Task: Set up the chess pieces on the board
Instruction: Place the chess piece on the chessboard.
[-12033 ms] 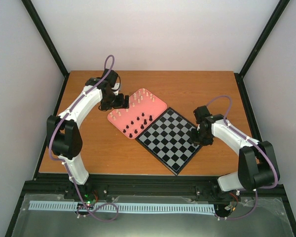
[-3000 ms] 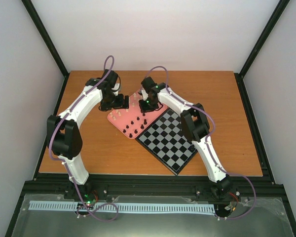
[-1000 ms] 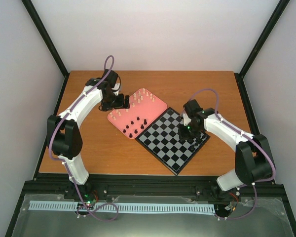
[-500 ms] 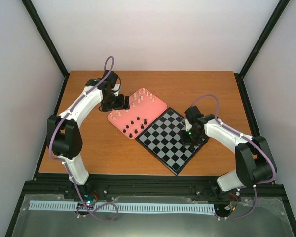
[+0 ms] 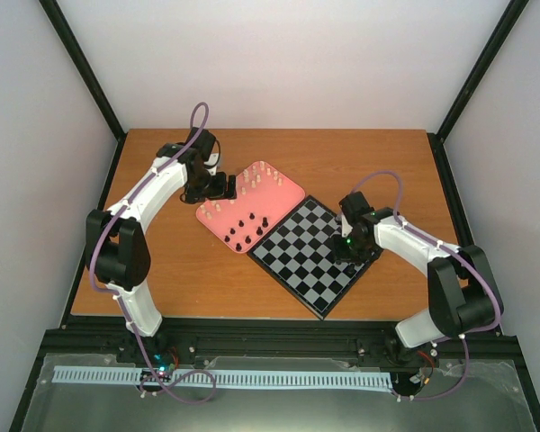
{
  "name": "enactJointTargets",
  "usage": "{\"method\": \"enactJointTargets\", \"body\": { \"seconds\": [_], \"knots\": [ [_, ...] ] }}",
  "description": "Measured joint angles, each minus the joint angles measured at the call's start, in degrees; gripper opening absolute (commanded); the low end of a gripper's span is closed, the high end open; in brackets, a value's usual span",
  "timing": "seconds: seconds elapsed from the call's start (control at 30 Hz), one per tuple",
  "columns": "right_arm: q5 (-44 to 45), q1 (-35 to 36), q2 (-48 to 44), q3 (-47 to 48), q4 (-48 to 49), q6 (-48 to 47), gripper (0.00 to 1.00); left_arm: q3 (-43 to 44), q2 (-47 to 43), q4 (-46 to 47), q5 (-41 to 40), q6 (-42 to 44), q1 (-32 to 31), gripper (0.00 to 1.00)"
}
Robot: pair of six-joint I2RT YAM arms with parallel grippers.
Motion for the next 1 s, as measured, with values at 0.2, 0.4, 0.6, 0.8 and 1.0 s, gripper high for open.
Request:
{"method": "enactJointTargets", "body": {
  "seconds": [0.2, 0.4, 0.6, 0.8, 1.0],
  "knots": [
    [0.2, -0.1, 1.0, 0.0, 0.2, 0.0, 0.09, 0.0, 0.2, 0.0, 0.0, 0.0, 0.0, 1.00],
    [1.5, -0.3, 1.0, 0.0, 0.3, -0.3, 0.10, 0.0, 0.2, 0.0, 0.0, 0.0, 0.0, 1.00],
    [1.7, -0.3, 1.4, -0.2, 0.3, -0.3, 0.14, 0.0, 0.3, 0.0, 0.0, 0.0, 0.0, 1.00],
    [1.7, -0.3, 1.5, -0.6, 0.3, -0.4, 0.16, 0.0, 0.3, 0.0, 0.0, 0.0, 0.0, 1.00],
    [1.2, -0.3, 1.5, -0.6, 0.4, -0.6, 0.23, 0.0, 0.3, 0.0, 0.1, 0.0, 0.0, 1.00]
  ]
}}
